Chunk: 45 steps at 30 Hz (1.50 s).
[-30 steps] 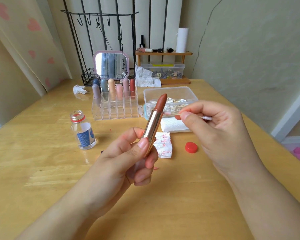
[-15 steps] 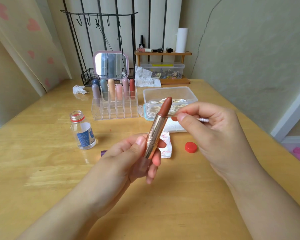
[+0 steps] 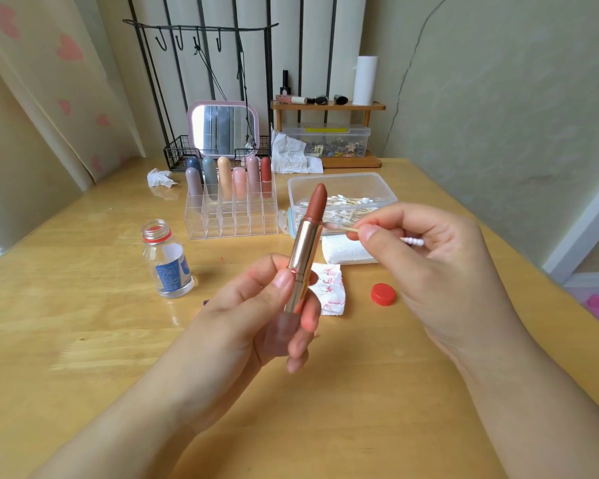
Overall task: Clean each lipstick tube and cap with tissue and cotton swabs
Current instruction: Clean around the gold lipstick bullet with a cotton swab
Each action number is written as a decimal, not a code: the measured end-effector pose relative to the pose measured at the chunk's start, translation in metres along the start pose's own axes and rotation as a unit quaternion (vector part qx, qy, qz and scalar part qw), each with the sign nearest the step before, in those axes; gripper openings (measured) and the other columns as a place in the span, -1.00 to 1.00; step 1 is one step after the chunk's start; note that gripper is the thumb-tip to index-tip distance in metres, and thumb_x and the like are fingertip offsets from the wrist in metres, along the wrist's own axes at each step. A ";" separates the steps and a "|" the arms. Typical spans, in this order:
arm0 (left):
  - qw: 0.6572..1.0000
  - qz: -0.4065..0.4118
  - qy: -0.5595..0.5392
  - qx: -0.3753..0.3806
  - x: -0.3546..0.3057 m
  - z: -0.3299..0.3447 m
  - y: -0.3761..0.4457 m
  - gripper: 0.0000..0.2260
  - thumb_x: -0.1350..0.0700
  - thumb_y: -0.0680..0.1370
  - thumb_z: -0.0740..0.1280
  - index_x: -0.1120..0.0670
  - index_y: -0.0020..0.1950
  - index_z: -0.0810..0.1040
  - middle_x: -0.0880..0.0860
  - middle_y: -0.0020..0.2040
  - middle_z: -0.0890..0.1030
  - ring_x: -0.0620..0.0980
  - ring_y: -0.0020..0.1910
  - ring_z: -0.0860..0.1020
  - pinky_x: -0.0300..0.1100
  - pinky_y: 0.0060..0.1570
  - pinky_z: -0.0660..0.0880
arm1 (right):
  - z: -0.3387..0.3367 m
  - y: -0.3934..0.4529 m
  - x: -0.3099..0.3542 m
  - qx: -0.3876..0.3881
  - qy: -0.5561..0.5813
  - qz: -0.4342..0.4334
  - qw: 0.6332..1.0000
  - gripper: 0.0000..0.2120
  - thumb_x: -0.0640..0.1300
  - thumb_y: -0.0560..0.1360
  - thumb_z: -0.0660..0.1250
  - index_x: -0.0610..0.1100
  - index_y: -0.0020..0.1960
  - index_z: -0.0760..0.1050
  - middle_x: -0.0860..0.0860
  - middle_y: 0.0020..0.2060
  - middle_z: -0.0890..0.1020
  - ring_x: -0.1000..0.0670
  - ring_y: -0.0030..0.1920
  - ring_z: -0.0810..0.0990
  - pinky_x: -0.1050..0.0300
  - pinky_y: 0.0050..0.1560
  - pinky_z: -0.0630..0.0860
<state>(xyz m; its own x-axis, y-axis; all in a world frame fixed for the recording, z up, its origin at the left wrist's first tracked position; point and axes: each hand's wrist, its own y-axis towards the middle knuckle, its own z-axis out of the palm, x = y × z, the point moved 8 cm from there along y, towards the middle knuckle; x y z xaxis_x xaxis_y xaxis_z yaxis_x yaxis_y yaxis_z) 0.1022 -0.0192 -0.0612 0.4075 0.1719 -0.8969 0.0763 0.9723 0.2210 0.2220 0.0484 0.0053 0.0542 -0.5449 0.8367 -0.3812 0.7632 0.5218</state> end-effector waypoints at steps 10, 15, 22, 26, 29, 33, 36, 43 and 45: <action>0.998 -0.027 0.012 -0.053 0.003 -0.004 0.002 -0.69 -0.02 0.48 0.20 0.14 -0.05 0.64 0.08 -0.37 0.42 -0.04 -0.50 0.28 -0.23 -0.50 0.32 | 0.002 -0.001 0.002 0.011 0.007 0.005 1.000 -0.90 -0.14 0.39 0.33 -0.09 -0.28 0.59 -0.33 -0.38 0.39 0.07 -0.40 0.34 0.23 -0.50 0.34; 0.998 -0.034 0.018 -0.047 0.005 -0.002 0.000 -0.68 -0.01 0.49 0.19 0.16 -0.04 0.63 0.08 -0.38 0.39 -0.05 -0.51 0.25 -0.24 -0.51 0.27 | 0.004 -0.003 0.003 0.023 -0.001 0.007 1.000 -0.91 -0.10 0.39 0.33 -0.02 -0.26 0.60 -0.28 -0.35 0.47 0.10 -0.39 0.38 0.21 -0.48 0.36; 0.998 -0.035 0.011 -0.048 0.004 -0.001 0.001 -0.69 -0.01 0.49 0.19 0.15 -0.06 0.64 0.08 -0.39 0.39 -0.06 -0.52 0.24 -0.25 -0.52 0.27 | 0.001 0.000 0.004 0.013 -0.012 -0.015 1.000 -0.86 -0.15 0.39 0.33 -0.07 -0.33 0.59 -0.39 -0.35 0.43 -0.04 -0.39 0.35 0.29 -0.43 0.34; 0.998 -0.041 0.009 -0.046 0.005 -0.001 0.001 -0.69 -0.01 0.50 0.19 0.17 -0.05 0.63 0.08 -0.39 0.39 -0.06 -0.53 0.25 -0.26 -0.52 0.27 | 0.006 -0.003 0.003 0.030 -0.005 0.005 1.000 -0.92 -0.09 0.39 0.33 -0.01 -0.24 0.60 -0.32 -0.33 0.46 0.06 -0.39 0.36 0.21 -0.48 0.35; 0.999 -0.043 -0.014 -0.029 0.006 -0.001 0.001 -0.68 -0.06 0.51 0.29 0.19 0.01 0.57 0.08 -0.37 0.40 -0.06 -0.53 0.27 -0.25 -0.51 0.29 | 0.002 0.000 0.002 0.018 -0.006 -0.004 1.000 -0.90 -0.13 0.38 0.33 -0.02 -0.28 0.59 -0.37 -0.34 0.43 0.03 -0.39 0.36 0.25 -0.44 0.35; 0.999 -0.031 -0.010 -0.020 0.003 0.000 -0.001 -0.71 -0.03 0.43 0.38 0.10 -0.01 0.41 0.07 -0.37 0.39 -0.06 -0.52 0.27 -0.28 -0.49 0.31 | -0.001 0.002 0.001 0.009 -0.011 -0.015 1.000 -0.89 -0.17 0.38 0.33 -0.08 -0.31 0.58 -0.42 -0.32 0.45 0.00 -0.35 0.38 0.33 -0.37 0.33; 0.999 -0.028 0.005 -0.021 0.002 0.000 -0.002 -0.80 0.06 0.42 0.37 0.05 -0.06 0.40 0.06 -0.38 0.38 -0.07 -0.53 0.28 -0.28 -0.49 0.32 | -0.001 0.002 0.000 0.007 -0.010 -0.016 1.000 -0.87 -0.18 0.38 0.33 -0.09 -0.34 0.57 -0.43 -0.32 0.44 0.01 -0.35 0.37 0.34 -0.36 0.32; 1.000 -0.005 -0.008 0.004 0.000 0.003 -0.002 -0.82 0.05 0.48 0.33 0.12 -0.03 0.43 0.13 -0.30 0.49 -0.02 -0.47 0.36 -0.22 -0.44 0.40 | -0.001 0.003 0.000 0.006 -0.003 -0.012 1.000 -0.84 -0.18 0.37 0.33 -0.06 -0.36 0.57 -0.42 -0.34 0.44 0.02 -0.37 0.35 0.35 -0.38 0.31; 1.000 -0.007 -0.004 0.006 0.002 0.002 -0.001 -0.73 0.02 0.49 0.34 0.20 0.00 0.45 0.13 -0.24 0.51 -0.02 -0.46 0.38 -0.22 -0.43 0.40 | 0.000 0.003 0.001 0.006 0.000 -0.014 1.000 -0.85 -0.18 0.38 0.33 -0.07 -0.36 0.57 -0.40 -0.35 0.44 0.03 -0.37 0.35 0.34 -0.38 0.31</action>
<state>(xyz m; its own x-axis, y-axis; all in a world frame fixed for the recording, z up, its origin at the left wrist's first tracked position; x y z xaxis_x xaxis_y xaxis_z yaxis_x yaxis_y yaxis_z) 0.1045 -0.0204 -0.0625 0.4130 0.1576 -0.8970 0.0932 0.9724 0.2137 0.2210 0.0504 0.0074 0.0644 -0.5656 0.8221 -0.3914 0.7435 0.5422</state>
